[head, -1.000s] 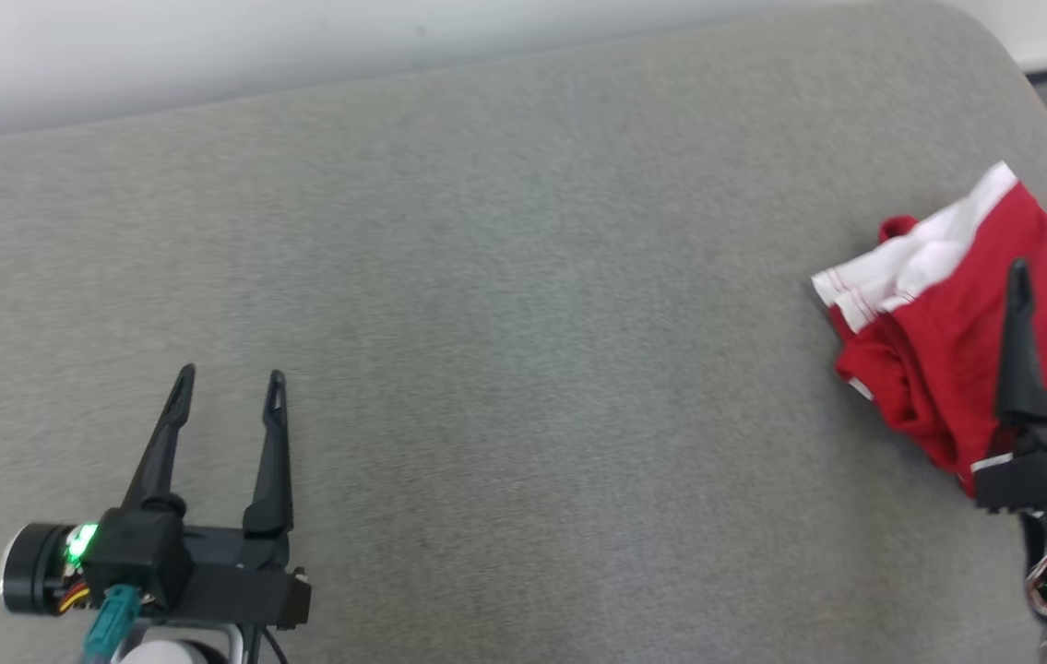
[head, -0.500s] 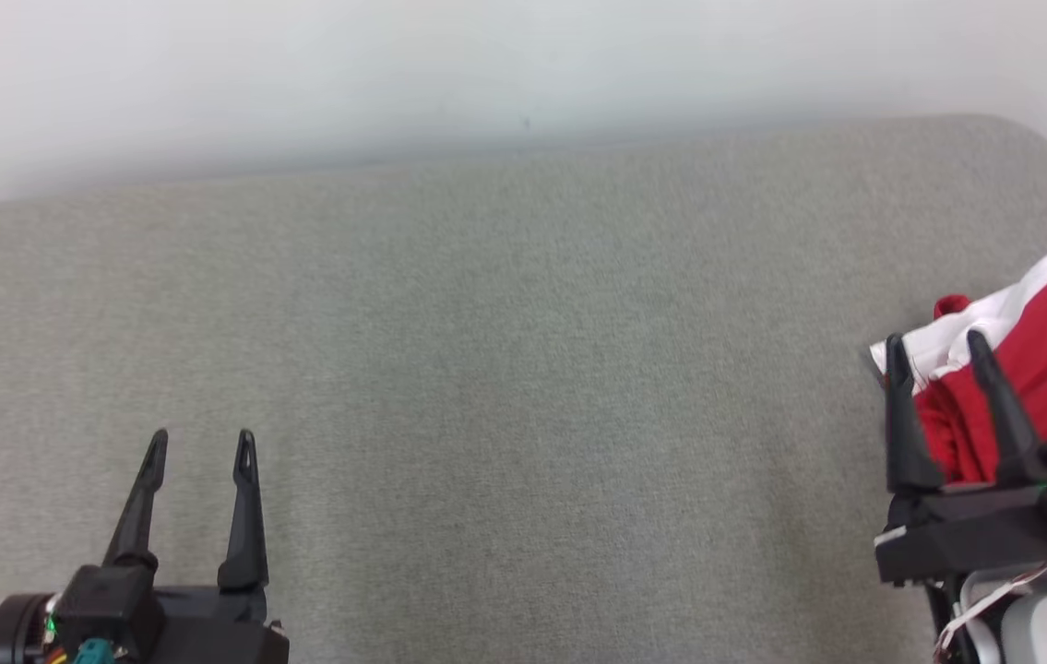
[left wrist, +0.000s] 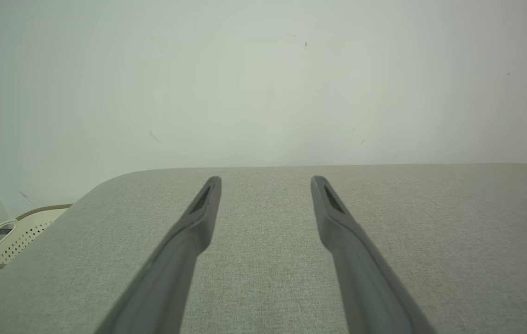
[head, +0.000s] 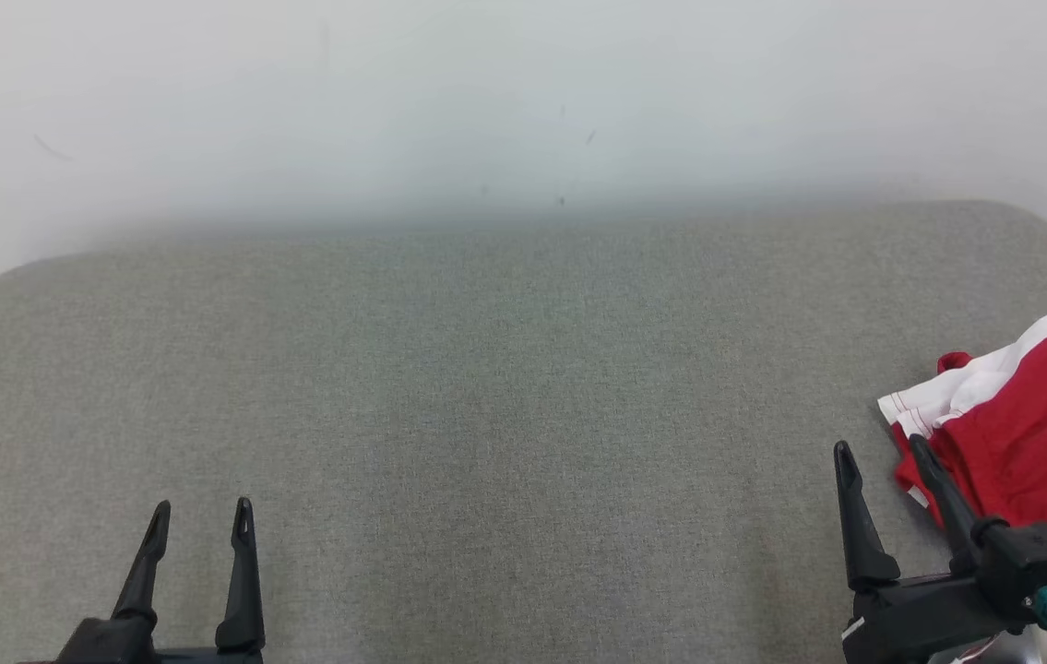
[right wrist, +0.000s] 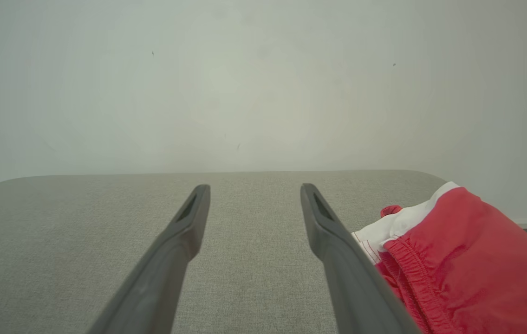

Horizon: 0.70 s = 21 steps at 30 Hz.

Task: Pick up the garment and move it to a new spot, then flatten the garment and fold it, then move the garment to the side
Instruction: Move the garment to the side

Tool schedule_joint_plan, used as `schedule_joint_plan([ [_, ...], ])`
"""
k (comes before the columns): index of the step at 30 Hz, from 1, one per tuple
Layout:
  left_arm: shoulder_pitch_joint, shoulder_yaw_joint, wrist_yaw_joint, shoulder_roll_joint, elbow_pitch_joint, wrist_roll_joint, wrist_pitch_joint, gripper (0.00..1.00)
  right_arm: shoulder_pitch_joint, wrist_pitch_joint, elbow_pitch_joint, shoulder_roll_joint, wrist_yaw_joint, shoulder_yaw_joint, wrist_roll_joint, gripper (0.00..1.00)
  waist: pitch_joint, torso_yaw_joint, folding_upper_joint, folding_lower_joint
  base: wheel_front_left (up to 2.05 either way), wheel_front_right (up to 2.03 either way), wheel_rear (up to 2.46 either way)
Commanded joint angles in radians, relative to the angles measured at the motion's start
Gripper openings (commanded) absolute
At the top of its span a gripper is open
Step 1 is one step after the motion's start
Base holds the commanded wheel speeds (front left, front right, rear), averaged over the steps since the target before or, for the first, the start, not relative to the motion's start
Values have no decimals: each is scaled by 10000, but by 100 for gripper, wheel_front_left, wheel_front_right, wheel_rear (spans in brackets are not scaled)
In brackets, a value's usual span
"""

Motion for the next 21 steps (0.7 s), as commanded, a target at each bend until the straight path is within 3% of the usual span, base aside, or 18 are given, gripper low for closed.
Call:
schedule_joint_plan([
  [1, 162, 27, -37, 63, 55, -71, -48, 100, 174, 43, -69, 13, -11, 35, -75, 100, -151, 74, 1, 2, 0, 0, 0],
  [21, 254, 48, 25, 197, 511, -337, 31, 100, 690, 412, -606, 105, -11, 159, -171, 100, -301, 34, 1, 2, 0, 0, 0],
])
